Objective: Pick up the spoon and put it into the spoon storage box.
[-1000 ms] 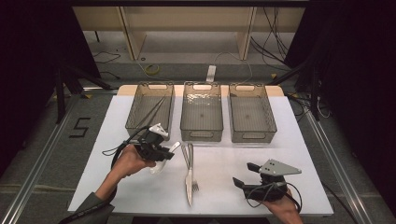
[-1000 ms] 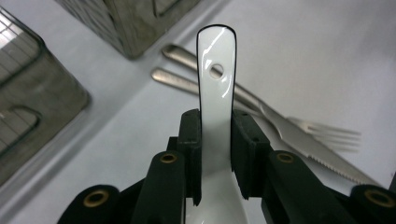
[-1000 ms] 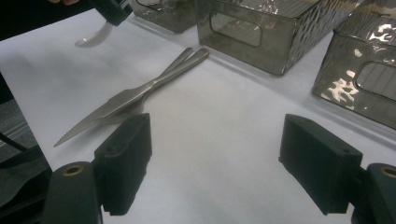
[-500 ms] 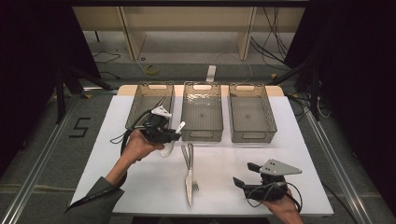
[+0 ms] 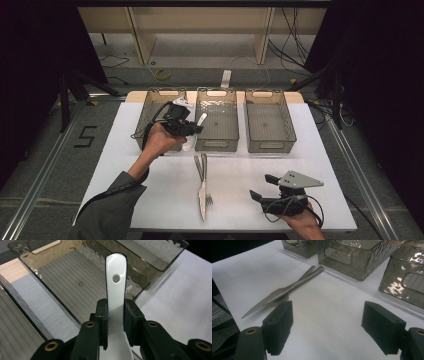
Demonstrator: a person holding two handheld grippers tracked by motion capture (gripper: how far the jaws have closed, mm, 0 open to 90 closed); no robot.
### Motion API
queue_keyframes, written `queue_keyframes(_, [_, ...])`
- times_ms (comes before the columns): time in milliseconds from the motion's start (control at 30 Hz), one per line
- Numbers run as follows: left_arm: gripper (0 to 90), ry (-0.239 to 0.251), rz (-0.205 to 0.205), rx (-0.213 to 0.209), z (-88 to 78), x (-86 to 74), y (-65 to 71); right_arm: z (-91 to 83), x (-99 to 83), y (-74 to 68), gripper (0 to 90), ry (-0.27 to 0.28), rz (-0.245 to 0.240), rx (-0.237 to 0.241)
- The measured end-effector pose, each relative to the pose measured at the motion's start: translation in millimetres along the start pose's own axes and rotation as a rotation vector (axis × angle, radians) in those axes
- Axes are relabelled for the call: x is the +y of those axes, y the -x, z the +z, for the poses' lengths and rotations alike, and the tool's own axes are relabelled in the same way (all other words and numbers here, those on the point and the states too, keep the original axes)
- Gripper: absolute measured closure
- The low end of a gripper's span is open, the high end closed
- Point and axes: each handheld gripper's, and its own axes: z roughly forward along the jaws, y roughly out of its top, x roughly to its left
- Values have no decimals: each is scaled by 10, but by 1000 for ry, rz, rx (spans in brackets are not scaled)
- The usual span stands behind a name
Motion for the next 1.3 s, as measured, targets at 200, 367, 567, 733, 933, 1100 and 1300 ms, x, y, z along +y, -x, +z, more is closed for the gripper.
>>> queue_keyframes(200, [745, 16, -14, 30, 91, 70, -76, 1, 1, -2, 259, 1, -1, 2])
queue_keyframes(367, [745, 33, -45, 27, 153, 173, -143, 4, 0, -1, 259, 1, -5, 0])
queue_keyframes(567, [745, 65, -50, 17, 228, 324, -93, 0, 0, 2, 259, 0, -2, 3])
queue_keyframes(733, [745, 76, -46, 12, 314, 435, -32, -2, -1, 1, 259, 2, -5, 6])
queue_keyframes(933, [744, 62, -54, 10, 465, 464, -27, -6, -1, -7, 259, 3, -4, 9])
queue_keyframes(1100, [744, 63, -83, 20, 564, 453, -87, -4, 0, -11, 259, 4, -3, 10])
queue_keyframes(1300, [744, 62, -83, 42, 620, 475, -135, -3, 0, -12, 259, 3, -3, 10])
